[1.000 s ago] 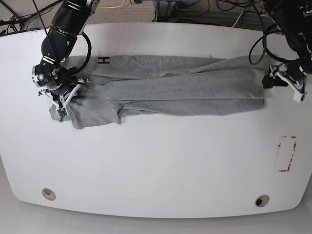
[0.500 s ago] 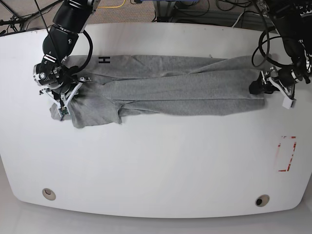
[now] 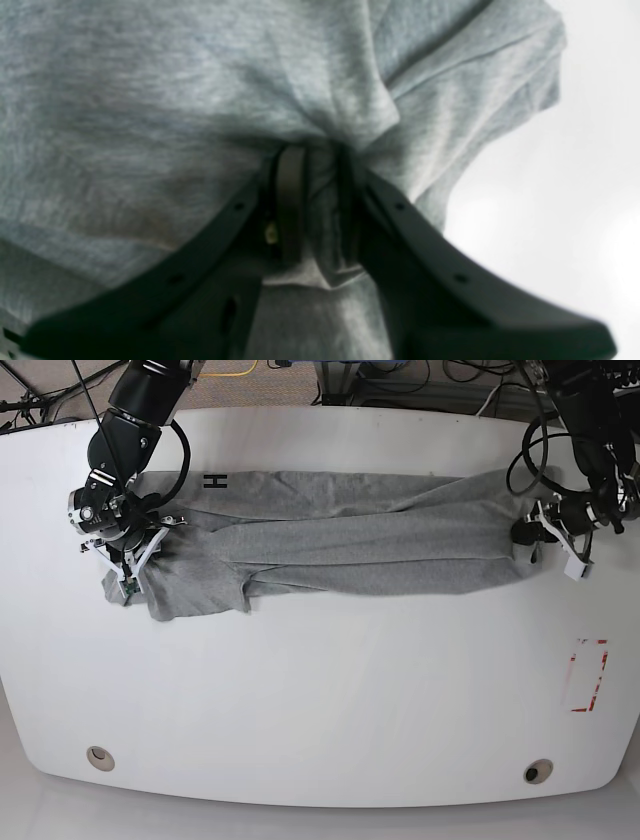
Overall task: Fold the T-shirt properly
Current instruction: 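Grasp the folded strip end with the left gripper, right gripper holding the other end, then fold the strip end with the left gripper toward the right gripper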
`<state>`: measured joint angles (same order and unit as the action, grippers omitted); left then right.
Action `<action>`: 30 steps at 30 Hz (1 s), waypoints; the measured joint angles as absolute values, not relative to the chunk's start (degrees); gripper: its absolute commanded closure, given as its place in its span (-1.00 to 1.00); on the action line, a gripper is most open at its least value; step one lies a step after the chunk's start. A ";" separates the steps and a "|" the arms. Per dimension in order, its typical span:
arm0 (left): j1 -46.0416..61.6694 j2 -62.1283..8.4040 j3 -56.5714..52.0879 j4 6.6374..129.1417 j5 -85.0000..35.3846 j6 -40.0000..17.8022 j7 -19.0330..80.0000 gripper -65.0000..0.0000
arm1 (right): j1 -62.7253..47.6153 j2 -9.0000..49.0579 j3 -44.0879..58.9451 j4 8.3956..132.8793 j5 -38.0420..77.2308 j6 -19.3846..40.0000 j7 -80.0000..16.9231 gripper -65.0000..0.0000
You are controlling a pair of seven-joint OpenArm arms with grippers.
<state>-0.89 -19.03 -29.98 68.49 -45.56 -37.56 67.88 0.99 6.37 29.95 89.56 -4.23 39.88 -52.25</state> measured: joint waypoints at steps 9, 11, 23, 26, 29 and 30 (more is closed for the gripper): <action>1.48 -17.43 -29.61 90.76 -41.56 -34.35 71.31 1.00 | 0.97 6.35 29.95 89.58 -4.08 39.90 -52.25 0.66; 1.13 -16.93 -29.34 95.55 -42.26 -34.24 73.78 1.00 | 0.97 6.35 29.95 89.58 -4.08 39.88 -52.25 0.66; 1.10 -10.76 -16.49 112.07 -42.24 -33.80 80.82 1.00 | 1.17 5.82 29.95 89.58 -4.32 39.92 -52.31 0.66; 0.99 -8.45 -13.76 111.94 -41.69 -33.80 80.86 1.00 | 1.17 5.43 29.91 89.65 -4.32 39.88 -52.27 0.66; 0.47 -6.13 -11.81 111.85 -40.66 -33.63 81.56 1.00 | 1.21 5.23 29.91 89.69 -4.58 39.86 -52.27 0.66; 0.14 -5.45 -11.22 111.81 -40.47 -33.63 81.65 1.00 | 1.19 5.19 29.91 89.71 -4.56 39.86 -52.27 0.66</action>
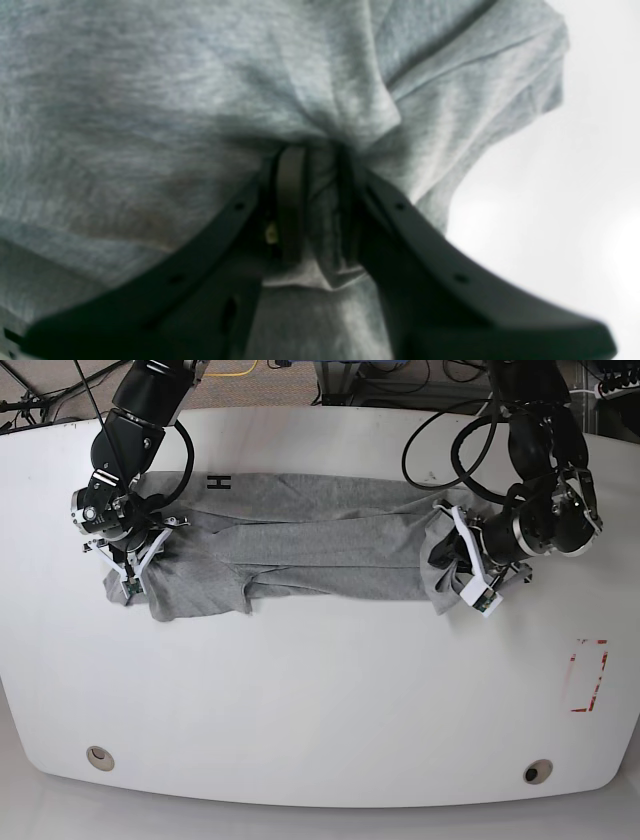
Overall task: Fold the T-shirt properly
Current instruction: 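Fold the strip end with the left gripper toward the right gripper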
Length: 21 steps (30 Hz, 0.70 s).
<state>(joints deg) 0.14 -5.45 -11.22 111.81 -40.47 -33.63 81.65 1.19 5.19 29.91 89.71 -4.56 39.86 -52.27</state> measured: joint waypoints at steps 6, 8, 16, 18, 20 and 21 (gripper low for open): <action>-2.15 0.84 -7.64 111.79 -35.24 -33.45 81.03 1.00 | 1.10 4.93 29.89 89.91 -4.51 39.86 -52.23 0.66; -2.87 2.57 -5.98 111.20 -32.80 -33.43 81.08 1.00 | 1.13 4.58 29.91 89.91 -4.54 39.86 -52.25 0.66; -5.26 7.88 -2.35 107.44 -24.97 -33.43 80.95 1.00 | 1.13 4.43 29.89 89.95 -4.49 39.86 -52.07 0.66; -5.32 8.60 -1.96 106.39 -23.77 -33.45 80.99 1.00 | 1.10 4.43 29.89 89.95 -4.43 39.83 -52.05 0.66; -5.45 8.86 -1.80 105.56 -23.55 -33.45 80.95 1.00 | 1.10 4.43 29.89 89.95 -4.29 39.86 -52.07 0.66; -5.61 8.84 -1.78 105.41 -23.55 -33.45 80.84 1.00 | 1.10 4.43 29.89 89.95 -4.29 39.86 -52.07 0.66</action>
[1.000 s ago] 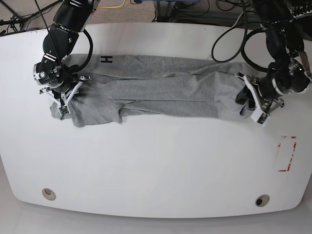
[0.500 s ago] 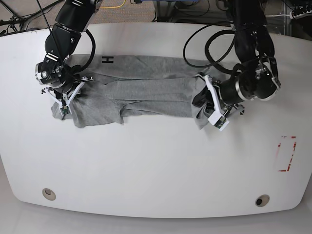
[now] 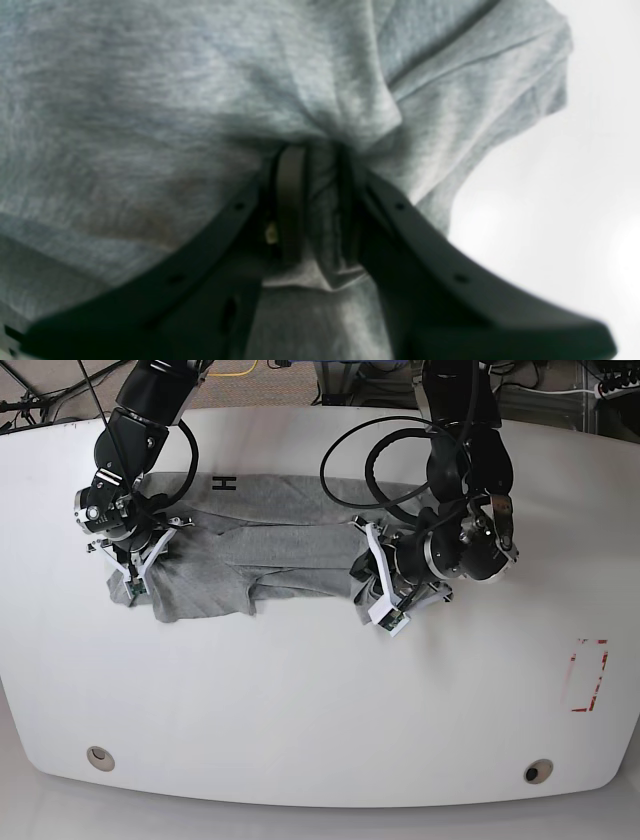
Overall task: Fold the T-shirt properly
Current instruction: 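Fold the strip end with the left gripper toward the right gripper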
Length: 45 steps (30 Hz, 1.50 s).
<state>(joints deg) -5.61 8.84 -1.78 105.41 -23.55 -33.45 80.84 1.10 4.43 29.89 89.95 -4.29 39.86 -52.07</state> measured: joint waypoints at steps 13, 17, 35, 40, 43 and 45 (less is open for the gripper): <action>-6.22 8.71 -0.34 105.19 -23.11 -33.43 79.90 0.44 | 1.13 4.43 29.89 89.95 -4.49 39.86 -52.10 0.66; -7.16 8.27 3.14 105.19 -23.09 -33.43 79.94 0.11 | 1.13 4.43 29.89 89.95 -4.54 39.86 -52.10 0.66; -10.41 6.17 -2.55 110.76 -31.83 -33.45 79.33 -0.22 | 1.15 4.32 29.76 89.95 -4.29 39.86 -52.21 0.66; -7.60 0.62 -11.44 106.43 -31.16 -33.45 79.13 -0.11 | 1.13 4.29 29.78 89.95 -4.58 39.86 -52.10 0.66; -5.17 -0.49 -14.06 103.50 -31.53 -33.43 80.31 0.22 | 1.13 4.14 29.74 89.95 -4.69 39.83 -52.23 0.66; -4.23 -0.34 -15.46 102.06 -32.03 -33.41 80.29 0.42 | 1.10 3.97 29.98 90.00 -4.38 39.83 -52.07 0.66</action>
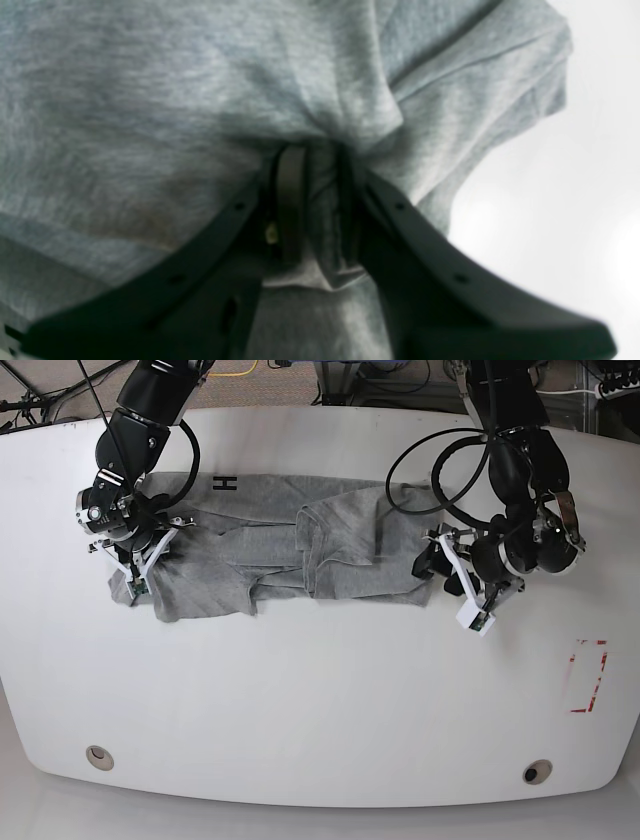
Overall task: Fold the T-shirt properly
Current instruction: 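Fold the strip end with the left gripper toward the right gripper, then release the folded end and press it flat with the left gripper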
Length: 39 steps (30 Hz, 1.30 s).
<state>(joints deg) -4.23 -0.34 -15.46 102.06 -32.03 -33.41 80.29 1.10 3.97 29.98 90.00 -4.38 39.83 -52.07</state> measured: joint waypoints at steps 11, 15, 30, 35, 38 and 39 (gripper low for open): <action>-5.80 -0.69 -2.02 95.57 -32.77 -33.43 80.23 0.55 | 1.02 3.22 30.06 90.32 -4.71 39.83 -51.96 0.66; -7.22 -0.51 7.68 95.70 -33.26 -33.89 81.17 0.55 | 0.99 3.33 30.00 90.28 -4.47 39.83 -51.64 0.66; -4.27 -4.34 -6.31 104.53 -31.09 -33.32 71.90 0.55 | 0.60 1.19 30.02 96.51 -5.13 39.90 -54.98 0.61; -3.84 -5.39 -8.21 101.47 -27.03 -32.95 70.41 0.55 | 0.95 0.84 29.65 100.29 -4.91 39.92 -56.71 0.24; -3.14 -6.63 -7.99 101.47 -28.16 -32.95 68.84 0.55 | 0.97 -0.19 30.24 102.21 -3.09 39.90 -57.49 -0.05; -2.81 -6.76 -7.99 101.45 -28.42 -32.95 68.73 0.55 | 0.89 -0.40 30.26 102.56 -2.24 39.92 -57.56 -0.12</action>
<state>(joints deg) -2.81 -6.76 -7.99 101.45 -28.42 -32.95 68.73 0.89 -0.40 30.26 102.56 -2.24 39.92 -57.56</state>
